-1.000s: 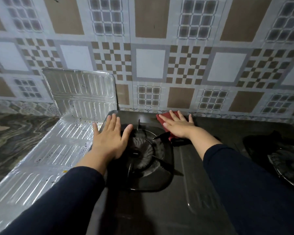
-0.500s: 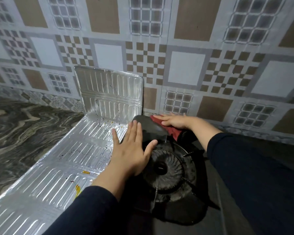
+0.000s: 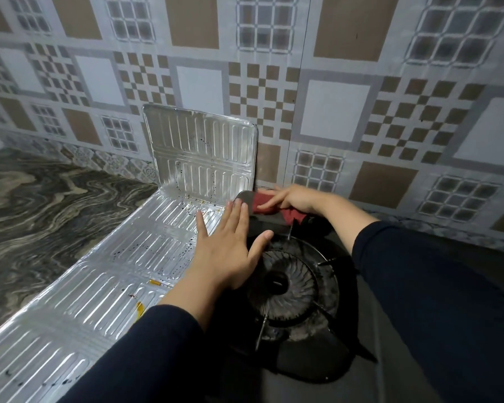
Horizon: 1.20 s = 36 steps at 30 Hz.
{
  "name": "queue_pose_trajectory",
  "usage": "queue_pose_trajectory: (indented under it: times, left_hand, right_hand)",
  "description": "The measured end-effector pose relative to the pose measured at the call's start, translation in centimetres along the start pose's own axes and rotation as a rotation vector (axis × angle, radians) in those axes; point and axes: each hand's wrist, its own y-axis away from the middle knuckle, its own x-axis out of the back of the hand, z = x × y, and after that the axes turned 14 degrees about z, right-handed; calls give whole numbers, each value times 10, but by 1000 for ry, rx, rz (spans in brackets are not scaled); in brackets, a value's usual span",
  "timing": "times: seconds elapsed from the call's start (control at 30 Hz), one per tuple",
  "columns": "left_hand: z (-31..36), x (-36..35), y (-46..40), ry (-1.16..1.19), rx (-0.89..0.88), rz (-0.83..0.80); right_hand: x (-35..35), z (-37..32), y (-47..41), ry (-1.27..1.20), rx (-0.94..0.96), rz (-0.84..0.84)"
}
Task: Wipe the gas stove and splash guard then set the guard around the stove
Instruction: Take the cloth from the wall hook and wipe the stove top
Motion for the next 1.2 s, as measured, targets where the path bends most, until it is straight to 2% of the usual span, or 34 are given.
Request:
queue_pose_trajectory:
  times: [0.23,0.4,0.63,0.77,0.93,1.2]
  left_hand:
    - [0,2,0,-1,-17,-15]
    - [0,3,0,11,-17,-23]
    - [-1,4,3,18,-51,-11]
    - [-1,2,2,19,-57,-15]
    - [-2,3,2,59,-66,-30]
    - [-2,7,6,95,-95,-13]
  right_hand:
    - [16,37,60,-26,-33,182]
    - [21,49,108,123,-79,248]
    - [18,51,171,162,-222,422]
    - [2,45,201,195,-358,577]
    - [-30,20,238,399,-386,584]
    - [-83,-24,293,530,-512,580]
